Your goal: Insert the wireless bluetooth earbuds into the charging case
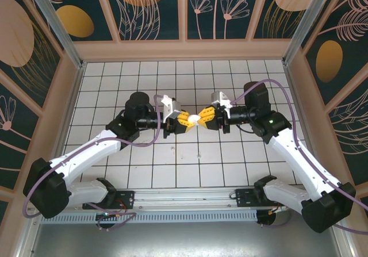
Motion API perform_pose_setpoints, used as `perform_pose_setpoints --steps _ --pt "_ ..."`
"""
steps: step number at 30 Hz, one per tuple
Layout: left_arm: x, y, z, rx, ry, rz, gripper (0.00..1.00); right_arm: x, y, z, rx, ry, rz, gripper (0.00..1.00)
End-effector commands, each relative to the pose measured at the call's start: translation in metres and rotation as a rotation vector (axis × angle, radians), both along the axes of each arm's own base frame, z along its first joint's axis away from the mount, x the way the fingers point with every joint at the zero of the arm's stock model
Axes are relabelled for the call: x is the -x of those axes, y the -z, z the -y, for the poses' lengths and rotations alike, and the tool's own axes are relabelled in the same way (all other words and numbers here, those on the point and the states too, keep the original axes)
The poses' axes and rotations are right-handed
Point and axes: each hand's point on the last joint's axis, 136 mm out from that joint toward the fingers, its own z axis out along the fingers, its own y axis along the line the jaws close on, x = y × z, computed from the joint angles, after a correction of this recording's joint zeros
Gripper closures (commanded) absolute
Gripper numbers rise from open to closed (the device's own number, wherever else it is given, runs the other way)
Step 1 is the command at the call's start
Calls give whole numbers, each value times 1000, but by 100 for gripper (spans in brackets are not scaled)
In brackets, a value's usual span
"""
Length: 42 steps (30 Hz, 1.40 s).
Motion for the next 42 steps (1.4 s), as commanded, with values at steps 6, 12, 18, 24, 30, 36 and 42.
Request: perform_pose_setpoints --steps 6,12,18,24,30,36,42 --pt "10 -12 -1 41 40 30 65 8 -1 0 56 -61 56 87" --pt "12 -12 -1 42 59 30 62 12 -5 -3 52 -117 59 87" --pt "13 -9 -1 31 65 23 65 14 -12 -5 17 -148 70 88" --pt "12 -7 -3 12 50 40 78 11 -12 -5 17 -121 75 80" --pt "13 -10 -3 17 52 47 78 -1 -9 -3 26 -28 72 65" --pt "13 -10 -3 17 54 47 78 -15 -13 0 27 45 65 62" --pt "13 -8 -2 17 58 44 79 -29 -19 3 -4 71 7 60"
